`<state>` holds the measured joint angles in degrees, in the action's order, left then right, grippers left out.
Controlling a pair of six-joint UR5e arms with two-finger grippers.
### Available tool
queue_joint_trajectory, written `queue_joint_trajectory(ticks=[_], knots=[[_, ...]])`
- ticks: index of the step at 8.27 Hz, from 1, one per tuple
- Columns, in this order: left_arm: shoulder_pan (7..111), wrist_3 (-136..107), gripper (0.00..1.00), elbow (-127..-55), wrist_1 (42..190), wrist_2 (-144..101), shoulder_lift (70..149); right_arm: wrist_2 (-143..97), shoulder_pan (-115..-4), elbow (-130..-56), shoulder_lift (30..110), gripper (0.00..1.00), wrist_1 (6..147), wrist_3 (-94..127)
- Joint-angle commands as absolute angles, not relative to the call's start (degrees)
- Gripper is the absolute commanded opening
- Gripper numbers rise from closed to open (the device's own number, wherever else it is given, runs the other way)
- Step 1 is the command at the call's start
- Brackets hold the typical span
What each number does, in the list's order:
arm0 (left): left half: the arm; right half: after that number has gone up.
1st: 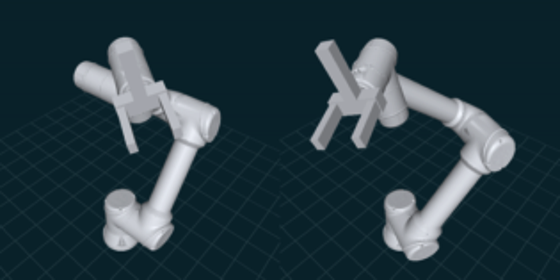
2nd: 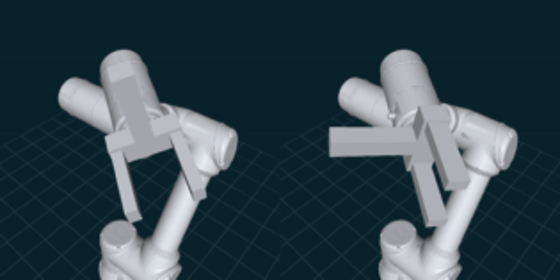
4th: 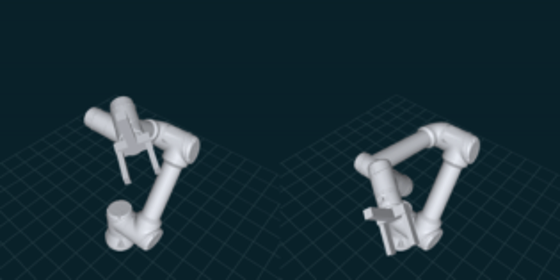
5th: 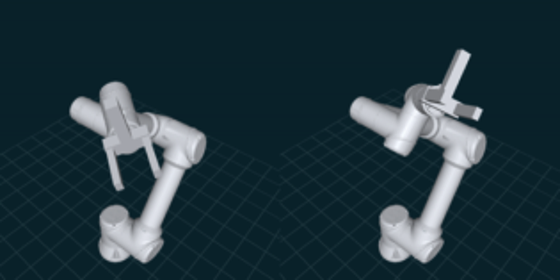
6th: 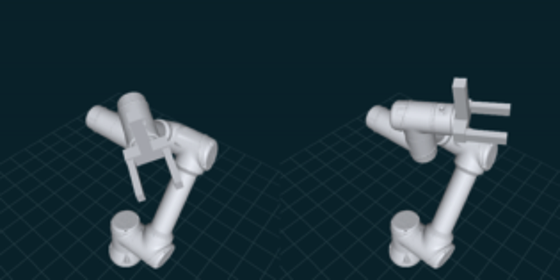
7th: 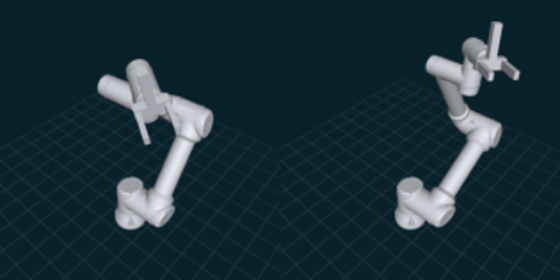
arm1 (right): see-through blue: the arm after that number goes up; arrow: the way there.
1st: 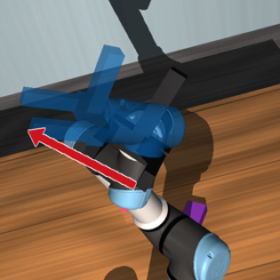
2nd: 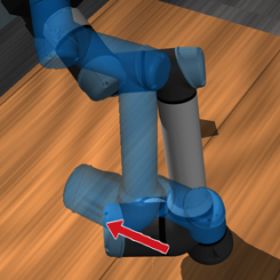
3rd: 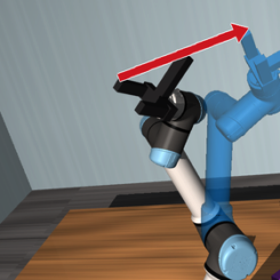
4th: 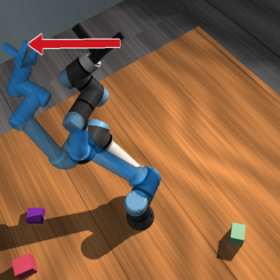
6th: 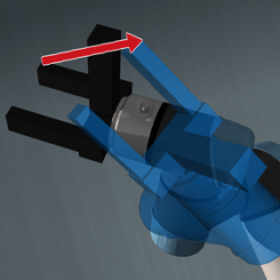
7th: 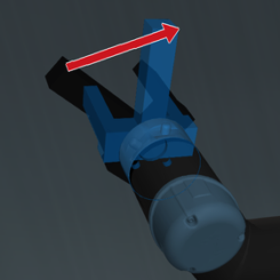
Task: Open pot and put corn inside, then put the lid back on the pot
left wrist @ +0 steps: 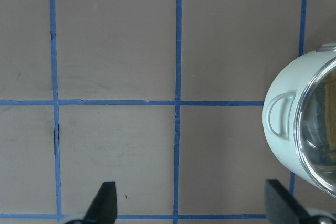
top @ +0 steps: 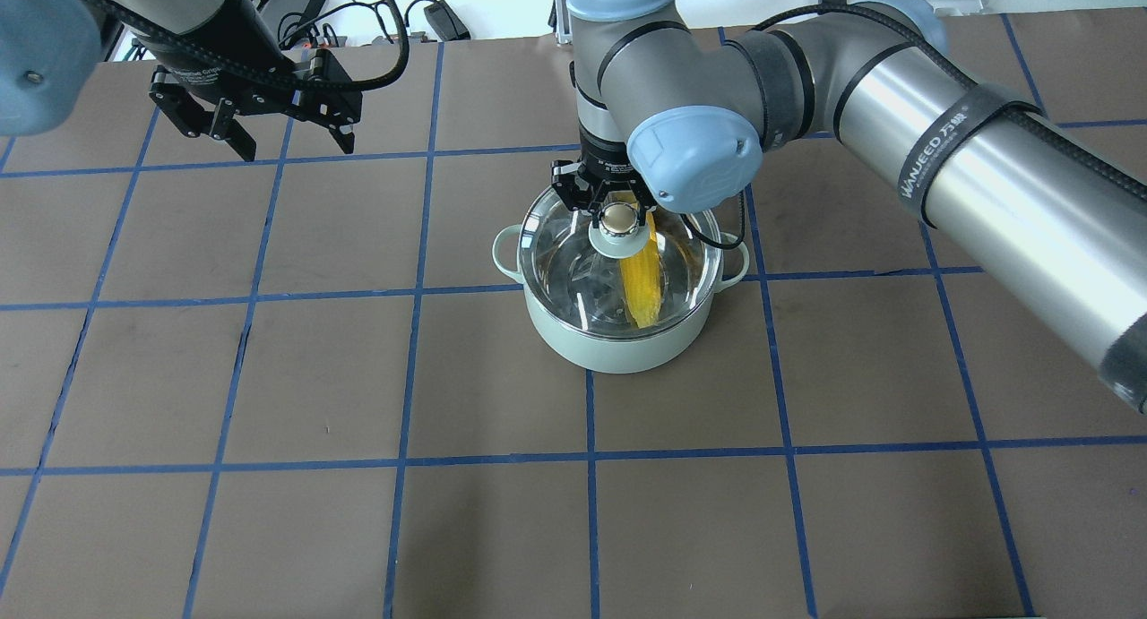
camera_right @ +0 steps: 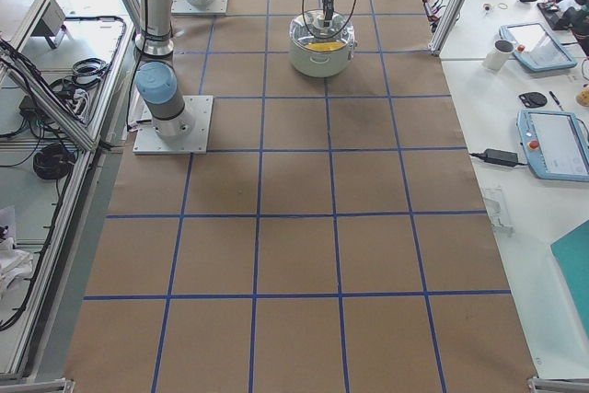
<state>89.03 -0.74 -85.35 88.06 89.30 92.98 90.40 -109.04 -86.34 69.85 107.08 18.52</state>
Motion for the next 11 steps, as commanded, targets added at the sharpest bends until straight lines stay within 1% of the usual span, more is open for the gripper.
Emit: queue_joint_trajectory(ticks=[1, 3, 6, 9, 11], knots=[[89.0, -0.8, 1.00, -85.3, 88.0, 89.3, 93.0, 90.8, -108.9, -86.4, 70.0, 1.00, 108.7, 19.4], [89.0, -0.9, 1.00, -85.3, 88.0, 89.3, 93.0, 90.8, -108.9, -86.3, 71.0, 1.00, 109.4, 18.9], [89.0, -0.3, 1.00, -85.3, 88.0, 89.2, 93.0, 91.1, -108.6, -86.3, 77.3, 1.00, 108.0, 18.4], [88.9, -0.2, 1.00, -85.3, 88.2, 89.2, 93.0, 90.9, -107.7, -86.2, 82.8, 1.00, 100.7, 17.8], [88.9, -0.2, 1.00, -85.3, 88.2, 89.2, 93.0, 90.3, -102.3, -86.1, 85.9, 1.00, 96.2, 16.9]])
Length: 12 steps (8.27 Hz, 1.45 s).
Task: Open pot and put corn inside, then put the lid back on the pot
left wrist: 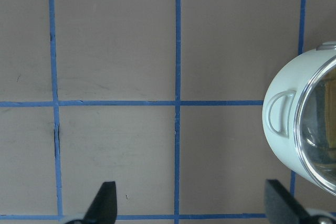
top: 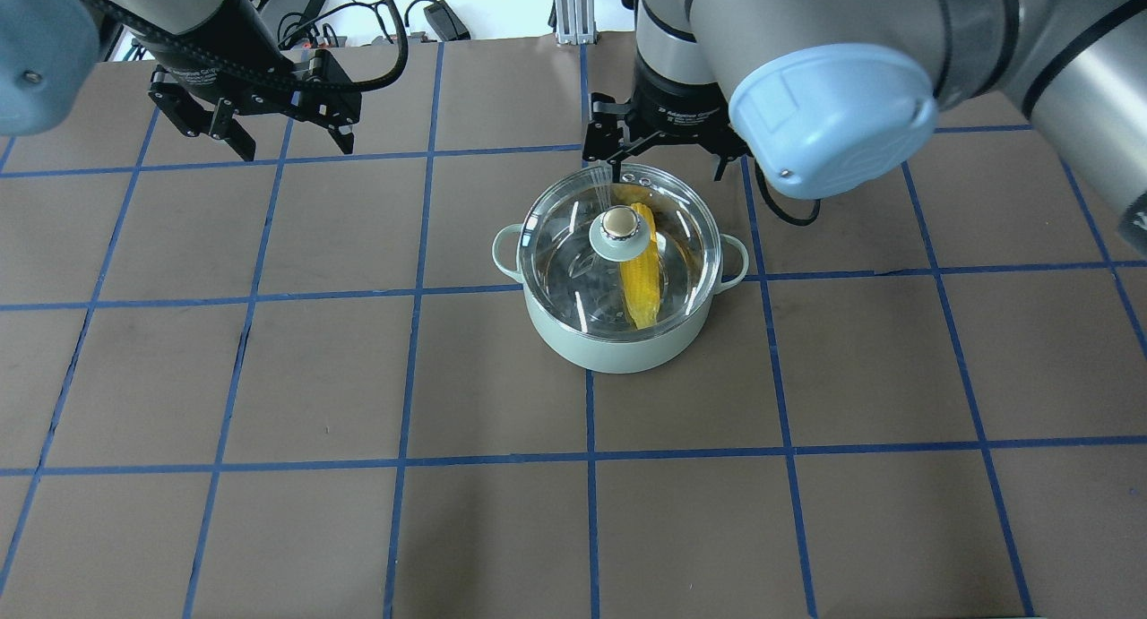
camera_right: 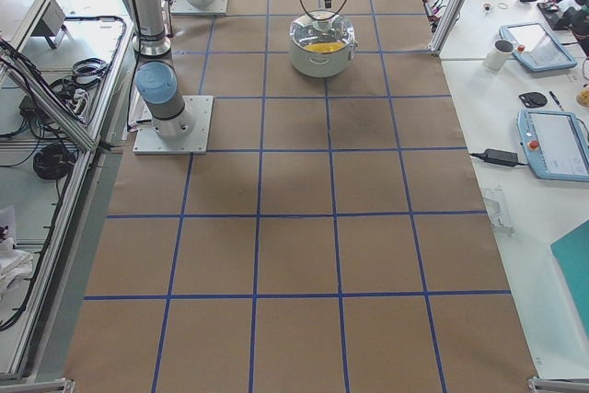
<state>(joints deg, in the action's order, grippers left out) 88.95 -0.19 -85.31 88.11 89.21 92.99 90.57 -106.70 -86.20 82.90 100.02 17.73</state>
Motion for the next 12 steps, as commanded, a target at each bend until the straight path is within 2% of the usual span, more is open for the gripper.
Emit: queue_joint_trajectory(ticks=[1, 4, 12], knots=[[88.9, -0.2, 1.00, -85.3, 88.1, 89.3, 93.0, 90.2, -98.6, -86.1, 87.0, 1.00, 96.0, 15.0], [88.9, 0.5, 1.00, -85.3, 88.0, 92.8, 93.0, 90.2, -90.4, -86.3, 89.4, 1.00, 93.9, 3.4], [88.9, -0.2, 1.00, -85.2, 88.8, 92.1, 92.3, 88.2, -90.6, -87.8, 91.1, 1.00, 93.7, 3.9]])
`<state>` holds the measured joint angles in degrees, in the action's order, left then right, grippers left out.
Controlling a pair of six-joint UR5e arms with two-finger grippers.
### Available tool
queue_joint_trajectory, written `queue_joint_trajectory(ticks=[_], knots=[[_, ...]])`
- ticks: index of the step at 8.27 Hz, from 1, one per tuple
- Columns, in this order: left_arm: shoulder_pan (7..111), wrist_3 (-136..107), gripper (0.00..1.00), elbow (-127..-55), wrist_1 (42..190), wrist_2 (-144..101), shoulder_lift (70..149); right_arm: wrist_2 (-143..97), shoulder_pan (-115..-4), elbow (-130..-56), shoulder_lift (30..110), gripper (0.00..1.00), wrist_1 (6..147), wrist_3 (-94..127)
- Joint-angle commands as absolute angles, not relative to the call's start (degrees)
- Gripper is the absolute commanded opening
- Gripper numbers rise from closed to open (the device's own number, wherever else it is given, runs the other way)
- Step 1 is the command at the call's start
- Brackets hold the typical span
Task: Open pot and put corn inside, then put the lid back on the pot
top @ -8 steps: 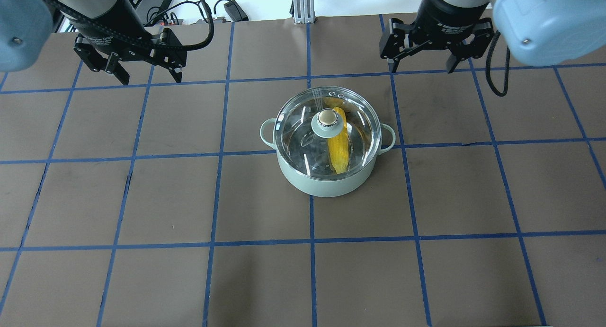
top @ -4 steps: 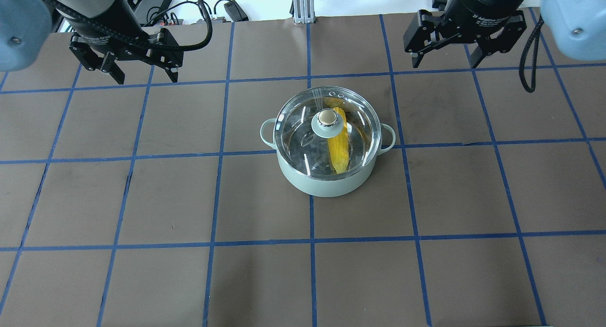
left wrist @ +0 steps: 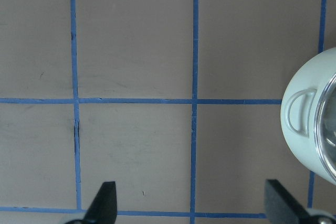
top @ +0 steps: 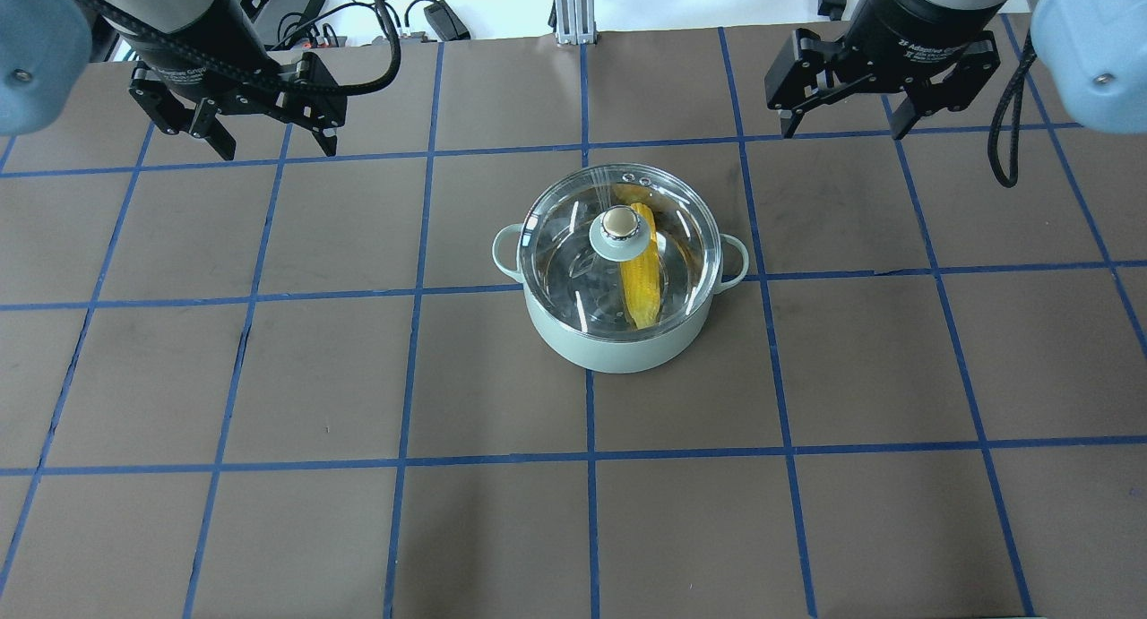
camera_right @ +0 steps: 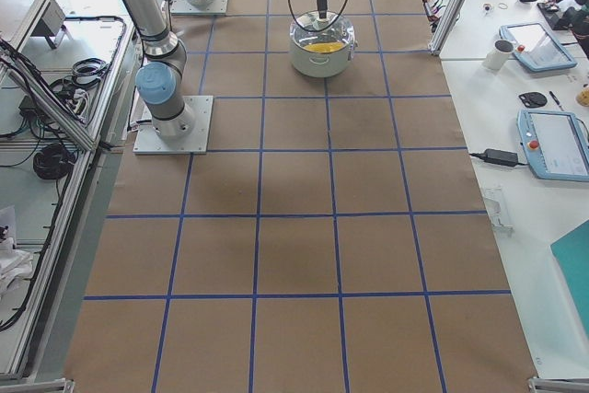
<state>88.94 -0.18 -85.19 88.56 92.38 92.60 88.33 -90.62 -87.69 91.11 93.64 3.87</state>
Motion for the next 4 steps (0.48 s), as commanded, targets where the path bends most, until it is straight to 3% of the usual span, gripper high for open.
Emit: queue_joint_trajectory(ticks=[1, 4], knots=[[89.0, -0.3, 1.00, -85.3, 88.9, 92.2, 92.3, 88.4, -90.5, -87.8, 91.1, 1.00, 93.7, 3.4], [88.9, 0.5, 1.00, -85.3, 88.9, 92.2, 92.2, 88.3, -90.6, -88.2, 91.1, 1.00, 93.7, 3.5]])
